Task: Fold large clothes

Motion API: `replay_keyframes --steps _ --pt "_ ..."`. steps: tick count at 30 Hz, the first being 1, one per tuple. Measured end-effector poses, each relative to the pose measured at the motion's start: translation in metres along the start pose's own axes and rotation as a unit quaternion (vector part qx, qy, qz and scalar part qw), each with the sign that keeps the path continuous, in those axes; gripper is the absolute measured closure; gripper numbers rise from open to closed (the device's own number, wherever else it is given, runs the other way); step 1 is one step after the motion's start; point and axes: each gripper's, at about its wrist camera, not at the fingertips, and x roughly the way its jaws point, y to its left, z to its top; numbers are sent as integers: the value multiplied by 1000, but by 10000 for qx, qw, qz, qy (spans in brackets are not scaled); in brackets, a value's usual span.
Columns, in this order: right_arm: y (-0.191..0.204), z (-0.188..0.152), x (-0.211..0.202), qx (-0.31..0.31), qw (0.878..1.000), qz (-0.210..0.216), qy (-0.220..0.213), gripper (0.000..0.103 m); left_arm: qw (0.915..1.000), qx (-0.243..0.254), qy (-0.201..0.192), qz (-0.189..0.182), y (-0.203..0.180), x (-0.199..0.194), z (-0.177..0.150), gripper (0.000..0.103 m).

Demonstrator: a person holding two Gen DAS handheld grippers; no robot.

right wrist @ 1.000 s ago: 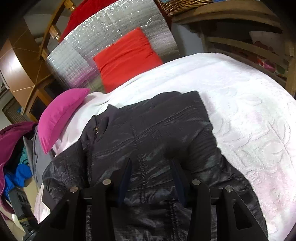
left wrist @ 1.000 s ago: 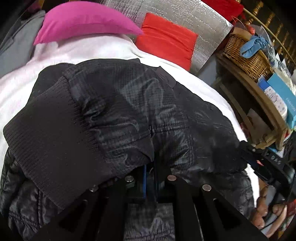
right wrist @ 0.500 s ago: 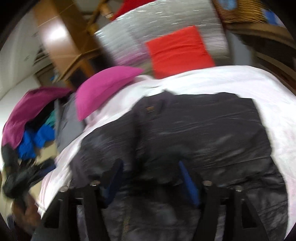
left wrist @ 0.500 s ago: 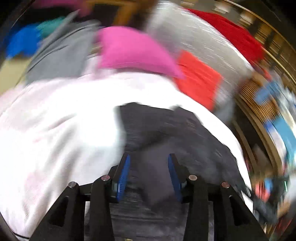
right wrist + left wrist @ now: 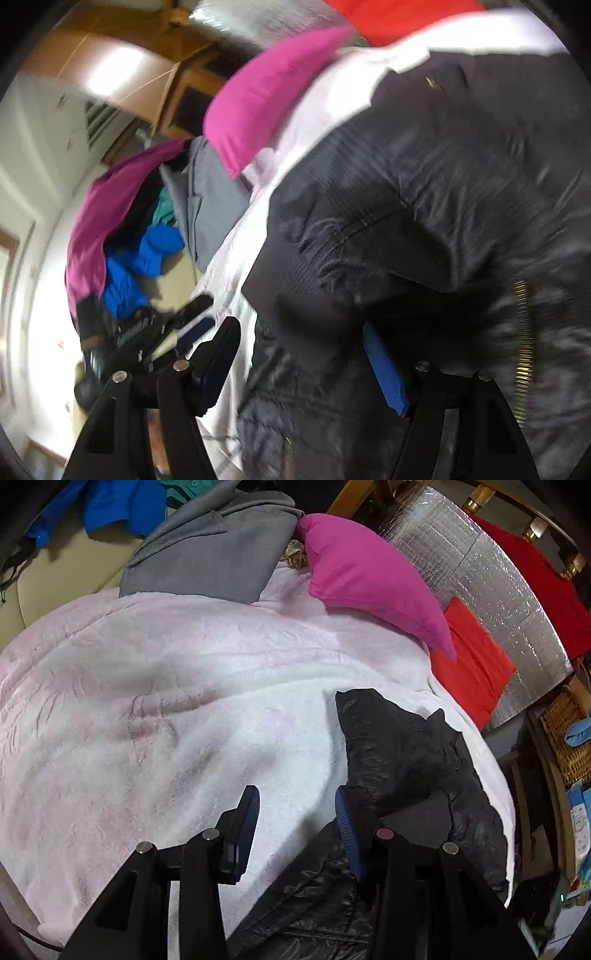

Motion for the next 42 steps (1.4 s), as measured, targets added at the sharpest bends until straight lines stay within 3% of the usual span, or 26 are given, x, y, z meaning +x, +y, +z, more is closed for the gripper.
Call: replay_keyframes --steps 2,5,9,12,13,17,23,27,30,37,38,39,40,41,42 --pt "-7 2 8 254 9996 2 -102 33 9999 107 15 36 1 -2 2 60" --pt "-16 7 21 568 9982 -112 -153 61 9993 319 5 194 0 -3 3 57" --pt "-27 12 31 891 9959 -98 -96 65 9992 265 55 288 6 -1 4 53" --pt "-26 15 28 770 9969 -48 -182 84 9991 247 55 350 9 0 5 53" --pt "-25 16 23 737 9970 18 -233 85 9990 249 48 370 10 0 5 53" --pt "-21 25 -13 675 9940 174 -844 89 9987 317 78 399 7 3 4 53" --pt "-63 44 -89 1428 9704 581 -1860 89 9965 707 149 413 -15 12 -6 53" --pt "-123 44 -134 2274 9421 825 -2321 86 9930 1061 269 446 -35 22 -16 53" --pt "-169 32 -147 3019 9184 1000 -2352 85 9909 1212 349 477 -45 30 -22 53" --pt "-209 22 -173 3294 9146 745 -2225 78 9874 1421 372 583 -61 40 -30 53" --pt "-215 24 -185 3316 9125 747 -2278 71 9868 1461 372 594 -63 41 -31 53" --pt "-221 23 -197 3356 9080 810 -2374 52 9865 1478 371 599 -63 41 -32 53" --pt "-223 23 -203 3385 9050 839 -2436 42 9861 1502 365 610 -64 42 -33 53" --pt "-224 23 -211 3385 9016 876 -2545 34 9858 1521 349 623 -66 42 -33 53" --pt "-227 26 -218 3354 9008 891 -2608 34 9853 1557 312 630 -67 42 -34 53"
